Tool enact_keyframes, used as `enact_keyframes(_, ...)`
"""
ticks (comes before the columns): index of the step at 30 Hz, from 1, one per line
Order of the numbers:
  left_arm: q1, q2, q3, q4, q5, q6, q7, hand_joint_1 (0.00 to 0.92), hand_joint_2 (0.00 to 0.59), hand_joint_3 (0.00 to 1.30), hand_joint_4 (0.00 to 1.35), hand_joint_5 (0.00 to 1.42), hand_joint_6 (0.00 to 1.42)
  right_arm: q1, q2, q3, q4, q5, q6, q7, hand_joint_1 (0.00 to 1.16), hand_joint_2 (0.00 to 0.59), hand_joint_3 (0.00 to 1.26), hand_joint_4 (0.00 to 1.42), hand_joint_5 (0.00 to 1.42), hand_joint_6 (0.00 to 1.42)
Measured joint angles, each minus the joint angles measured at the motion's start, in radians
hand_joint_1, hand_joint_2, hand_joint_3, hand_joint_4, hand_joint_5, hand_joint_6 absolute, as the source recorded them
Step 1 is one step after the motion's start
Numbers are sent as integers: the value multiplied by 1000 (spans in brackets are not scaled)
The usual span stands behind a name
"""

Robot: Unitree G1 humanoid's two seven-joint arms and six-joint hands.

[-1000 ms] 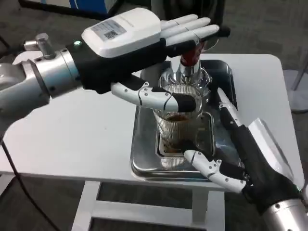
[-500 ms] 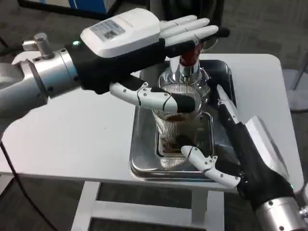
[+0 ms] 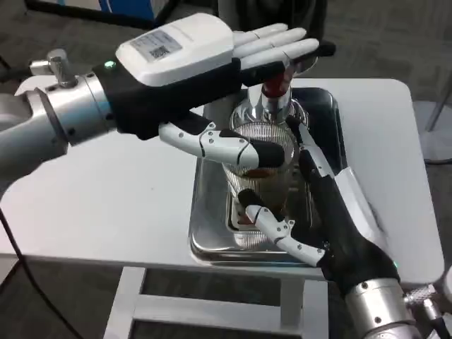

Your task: Grasp the cup under the faucet to collect the drink, then remove the cup.

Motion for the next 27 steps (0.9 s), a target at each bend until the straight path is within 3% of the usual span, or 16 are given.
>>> enact_keyframes(27,-1,11,-1,9,-12,0,-10,0,157,64,0,0,172,-131,30,6,157,25,-10,-59,507,292,0,0,0,160)
